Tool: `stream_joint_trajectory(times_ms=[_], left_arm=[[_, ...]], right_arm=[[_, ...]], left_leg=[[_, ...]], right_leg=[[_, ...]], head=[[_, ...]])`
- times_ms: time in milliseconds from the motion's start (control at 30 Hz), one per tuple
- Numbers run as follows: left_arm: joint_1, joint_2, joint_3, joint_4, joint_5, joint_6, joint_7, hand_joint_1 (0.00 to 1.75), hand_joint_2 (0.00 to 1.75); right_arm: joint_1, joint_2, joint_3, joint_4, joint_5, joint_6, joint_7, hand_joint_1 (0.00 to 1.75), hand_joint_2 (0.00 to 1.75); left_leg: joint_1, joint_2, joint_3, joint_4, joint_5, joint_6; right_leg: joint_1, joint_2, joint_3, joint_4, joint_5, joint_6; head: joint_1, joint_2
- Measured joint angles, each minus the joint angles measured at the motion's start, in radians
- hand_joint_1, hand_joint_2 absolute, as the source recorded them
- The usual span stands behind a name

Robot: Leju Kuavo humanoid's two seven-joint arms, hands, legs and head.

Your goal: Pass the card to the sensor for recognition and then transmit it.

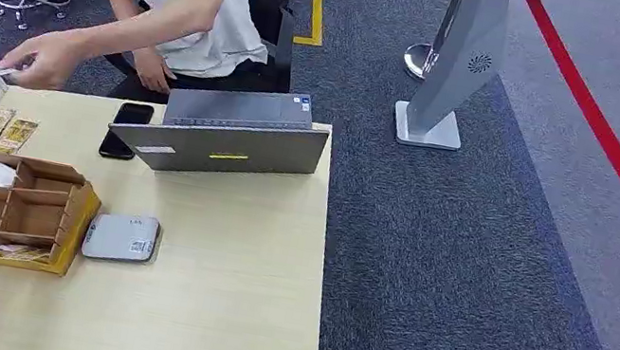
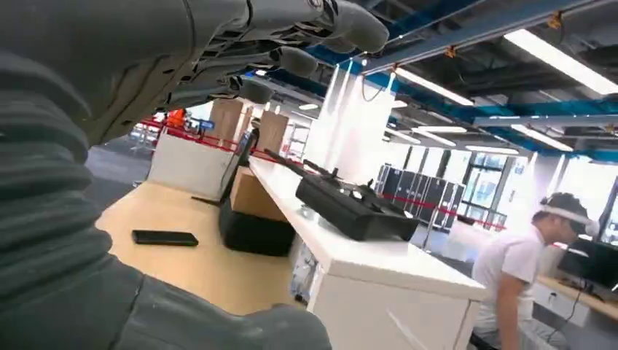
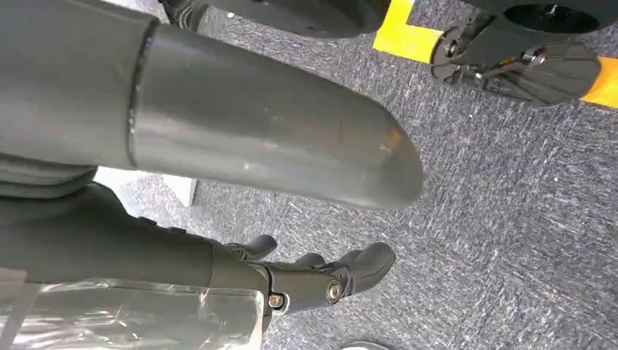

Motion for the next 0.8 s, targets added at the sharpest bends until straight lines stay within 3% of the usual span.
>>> stream_joint_trajectory(times_ms=[667,700,733,800], left_arm=[[-0.04,-0.003,-0.052,0.092,0.017,-0.024,-0.005,0.0,1.75],[-0.04,-0.003,-0.054,0.095,0.017,-0.024,-0.006,1.61,1.75],[-0.04,-0.003,-0.056,0.096,0.017,-0.024,-0.006,1.75,1.75],[-0.04,-0.003,-0.061,0.098,0.017,-0.023,-0.007,1.75,1.75]], right_arm=[[-0.002,0.0,0.0,0.0,0.003,0.003,-0.002,0.0,0.0],[-0.002,0.0,0.0,0.0,0.003,0.003,-0.002,0.0,0.0],[-0.002,0.0,0.0,0.0,0.003,0.003,-0.002,0.0,0.0],[-0.002,0.0,0.0,0.0,0.003,0.003,-0.002,0.0,0.0]], left_leg=[[0.0,0.0,0.0,0.0,0.0,0.0],[0.0,0.0,0.0,0.0,0.0,0.0],[0.0,0.0,0.0,0.0,0.0,0.0],[0.0,0.0,0.0,0.0,0.0,0.0]], right_leg=[[0.0,0.0,-0.001,0.0,0.0,0.0],[0.0,0.0,-0.001,0.0,0.0,0.0],[0.0,0.0,-0.001,0.0,0.0,0.0],[0.0,0.0,-0.001,0.0,0.0,0.0]], head=[[0.0,0.0],[0.0,0.0],[0.0,0.0],[0.0,0.0]])
